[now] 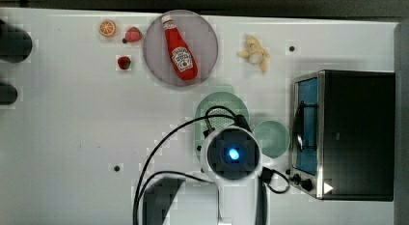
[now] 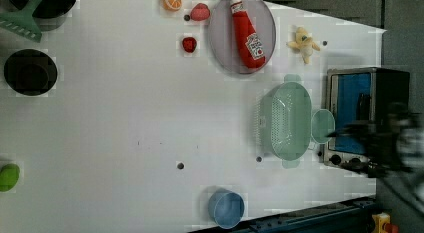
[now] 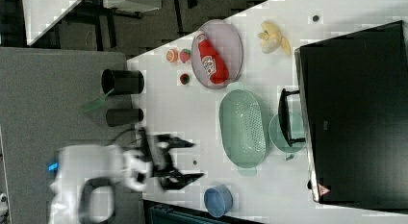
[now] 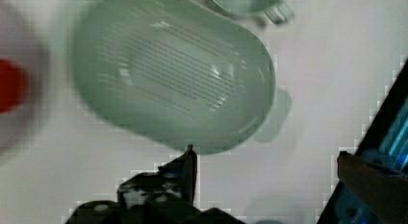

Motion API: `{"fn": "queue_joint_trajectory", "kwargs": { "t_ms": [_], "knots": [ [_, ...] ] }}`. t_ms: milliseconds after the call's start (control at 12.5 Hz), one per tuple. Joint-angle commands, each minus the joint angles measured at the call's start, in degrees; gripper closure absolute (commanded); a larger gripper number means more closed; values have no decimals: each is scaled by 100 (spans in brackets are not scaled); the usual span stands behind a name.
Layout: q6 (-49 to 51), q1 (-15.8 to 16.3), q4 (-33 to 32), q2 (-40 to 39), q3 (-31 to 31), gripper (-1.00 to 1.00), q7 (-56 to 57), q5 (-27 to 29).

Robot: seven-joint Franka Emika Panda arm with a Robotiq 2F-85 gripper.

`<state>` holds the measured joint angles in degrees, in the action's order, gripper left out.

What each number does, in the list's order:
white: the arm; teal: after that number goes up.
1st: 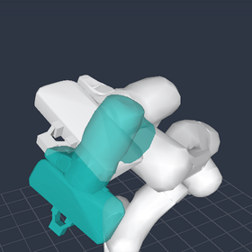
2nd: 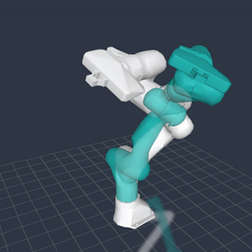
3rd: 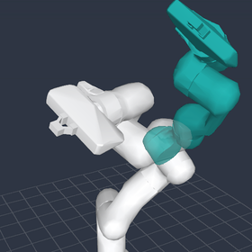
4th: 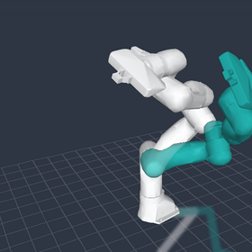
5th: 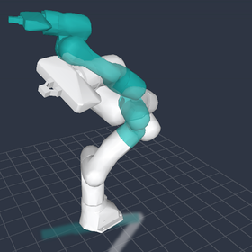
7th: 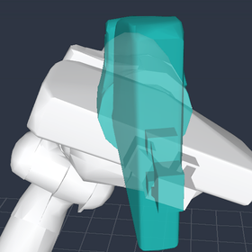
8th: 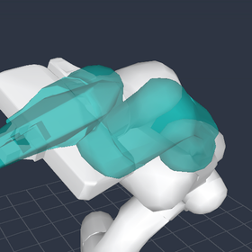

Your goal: Drag strainer right to left.

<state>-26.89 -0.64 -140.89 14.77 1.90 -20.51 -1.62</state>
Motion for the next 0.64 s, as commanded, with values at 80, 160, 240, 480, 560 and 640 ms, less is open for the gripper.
{"fn": "queue_joint_trajectory", "kwargs": {
  "t_ms": [80,160,240,480,560,640],
  "knots": [
    [-1092,29,-331,-313,-164,-100,-1218,-133],
    [-1419,30,-299,-652,-200,-100,-1388,-133],
    [-1693,30,-240,-996,-229,-100,-1443,-133],
    [-2628,30,-125,-1970,-237,-100,-1592,-130],
    [-3003,31,-124,-2244,-238,-100,-1749,-126],
    [-3305,37,-123,-2479,-240,-100,-1975,-126]
  ]
}}
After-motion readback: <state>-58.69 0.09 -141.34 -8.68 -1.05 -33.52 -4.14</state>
